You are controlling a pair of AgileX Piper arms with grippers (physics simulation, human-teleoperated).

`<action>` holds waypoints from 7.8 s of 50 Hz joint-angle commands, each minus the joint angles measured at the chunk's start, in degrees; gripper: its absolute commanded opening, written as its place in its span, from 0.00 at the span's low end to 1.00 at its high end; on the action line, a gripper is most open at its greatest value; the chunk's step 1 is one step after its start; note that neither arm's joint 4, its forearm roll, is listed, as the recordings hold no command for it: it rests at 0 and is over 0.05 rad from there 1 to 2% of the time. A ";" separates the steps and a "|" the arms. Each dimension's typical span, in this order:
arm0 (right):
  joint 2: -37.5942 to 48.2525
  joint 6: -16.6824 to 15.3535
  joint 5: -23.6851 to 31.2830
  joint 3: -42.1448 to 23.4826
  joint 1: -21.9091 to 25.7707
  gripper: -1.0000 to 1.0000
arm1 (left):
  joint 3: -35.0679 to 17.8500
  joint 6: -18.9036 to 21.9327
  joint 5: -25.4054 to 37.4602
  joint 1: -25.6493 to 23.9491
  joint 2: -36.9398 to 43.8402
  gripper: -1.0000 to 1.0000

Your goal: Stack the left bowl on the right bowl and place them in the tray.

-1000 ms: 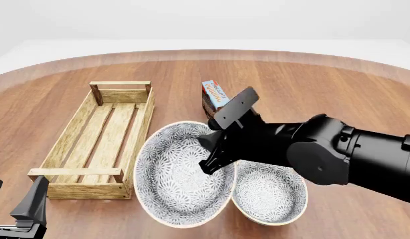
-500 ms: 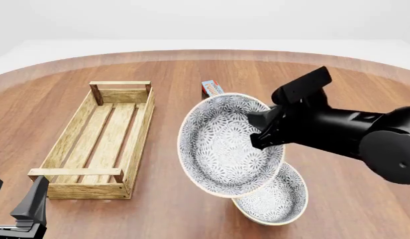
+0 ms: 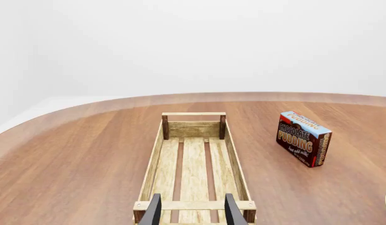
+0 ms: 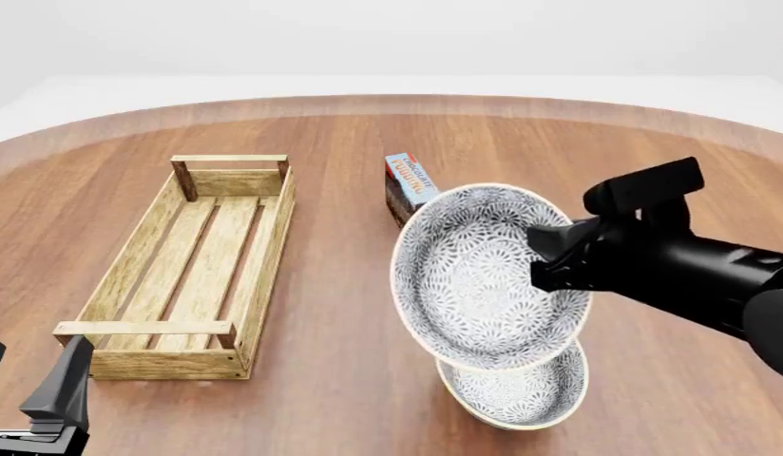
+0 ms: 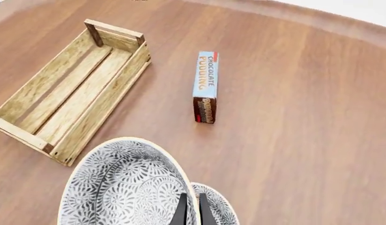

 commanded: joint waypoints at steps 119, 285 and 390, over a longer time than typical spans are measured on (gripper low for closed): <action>0.91 12.08 -22.55 25.69 -11.18 1.00 | 0.00 0.00 0.00 0.00 0.00 1.00; 71.25 19.14 2.93 -87.36 11.58 0.00 | 0.00 0.00 0.00 0.00 0.00 1.00; 103.31 18.91 9.76 -120.09 19.05 0.00 | 0.00 0.00 0.00 0.00 0.00 1.00</action>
